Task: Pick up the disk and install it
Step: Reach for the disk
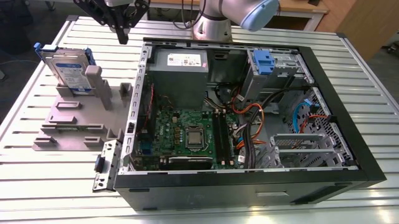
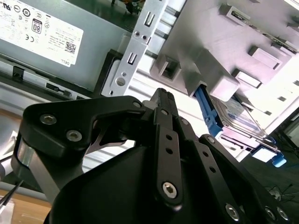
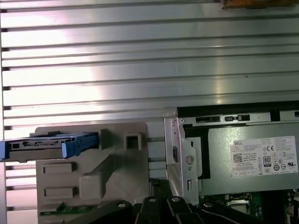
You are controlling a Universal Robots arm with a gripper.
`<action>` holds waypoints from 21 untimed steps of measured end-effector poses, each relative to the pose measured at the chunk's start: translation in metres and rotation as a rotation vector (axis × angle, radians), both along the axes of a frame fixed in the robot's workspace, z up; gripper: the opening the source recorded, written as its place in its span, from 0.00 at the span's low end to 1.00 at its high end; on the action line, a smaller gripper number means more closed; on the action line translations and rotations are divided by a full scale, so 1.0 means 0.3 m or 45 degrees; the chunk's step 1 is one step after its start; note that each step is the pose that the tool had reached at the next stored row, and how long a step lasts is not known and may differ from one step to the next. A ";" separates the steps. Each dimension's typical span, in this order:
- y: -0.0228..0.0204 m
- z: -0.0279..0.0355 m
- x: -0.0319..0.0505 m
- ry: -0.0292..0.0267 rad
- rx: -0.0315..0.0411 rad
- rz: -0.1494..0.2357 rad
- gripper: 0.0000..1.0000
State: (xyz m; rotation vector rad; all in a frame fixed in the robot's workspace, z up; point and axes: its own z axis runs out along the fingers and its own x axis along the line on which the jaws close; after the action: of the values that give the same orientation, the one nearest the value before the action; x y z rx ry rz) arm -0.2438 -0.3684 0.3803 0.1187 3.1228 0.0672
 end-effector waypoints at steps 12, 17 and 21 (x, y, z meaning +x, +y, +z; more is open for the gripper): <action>0.003 -0.001 -0.017 0.0005 0.0000 0.000 0.11; 0.003 -0.001 -0.026 0.0005 0.0000 0.000 0.11; 0.003 -0.001 -0.034 0.0005 0.0000 0.000 0.11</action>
State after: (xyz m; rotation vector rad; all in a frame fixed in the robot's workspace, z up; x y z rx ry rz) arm -0.2540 -0.3674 0.3800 0.1188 3.1232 0.0672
